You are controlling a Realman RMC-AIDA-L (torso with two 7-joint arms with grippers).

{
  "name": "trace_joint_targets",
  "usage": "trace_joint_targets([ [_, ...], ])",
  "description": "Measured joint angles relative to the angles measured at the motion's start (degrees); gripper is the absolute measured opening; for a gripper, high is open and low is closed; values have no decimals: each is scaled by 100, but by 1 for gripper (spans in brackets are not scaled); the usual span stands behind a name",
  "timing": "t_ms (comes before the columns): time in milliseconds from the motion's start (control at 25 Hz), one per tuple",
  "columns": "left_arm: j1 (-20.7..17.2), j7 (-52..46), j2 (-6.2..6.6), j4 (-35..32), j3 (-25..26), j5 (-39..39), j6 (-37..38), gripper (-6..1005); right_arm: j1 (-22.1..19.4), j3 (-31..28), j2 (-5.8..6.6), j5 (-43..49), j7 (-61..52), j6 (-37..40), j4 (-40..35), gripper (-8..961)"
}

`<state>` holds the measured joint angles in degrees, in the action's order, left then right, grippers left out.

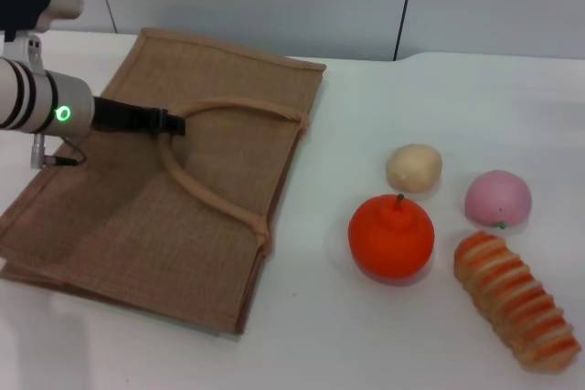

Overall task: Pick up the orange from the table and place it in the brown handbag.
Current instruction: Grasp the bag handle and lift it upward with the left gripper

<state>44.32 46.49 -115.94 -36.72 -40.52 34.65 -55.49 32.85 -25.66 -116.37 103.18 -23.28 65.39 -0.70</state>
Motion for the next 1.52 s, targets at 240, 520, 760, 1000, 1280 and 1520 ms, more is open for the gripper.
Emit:
trace_joint_targets([
  [240, 100, 53, 21, 199, 0, -4, -31, 473, 2, -8, 0, 0, 0, 0, 6, 882],
  [520, 131, 52, 29, 252, 0, -9, -62, 397, 2, -15, 0, 0, 0, 0, 9, 881],
  [760, 131, 51, 28, 255, 0, -11, -92, 349, 2, -10, 0, 0, 0, 0, 9, 882],
  [1000, 130, 33, 28, 261, 0, -11, -159, 215, 2, -1, 0, 0, 0, 0, 9, 882],
  [1280, 101, 48, 29, 258, 22, 40, -134, 121, 2, -1, 0, 0, 0, 0, 9, 881],
  [1520, 5, 564, -12, 217, 67, 708, -131, 121, -13, 3, 0, 0, -4, 1, 9, 881],
])
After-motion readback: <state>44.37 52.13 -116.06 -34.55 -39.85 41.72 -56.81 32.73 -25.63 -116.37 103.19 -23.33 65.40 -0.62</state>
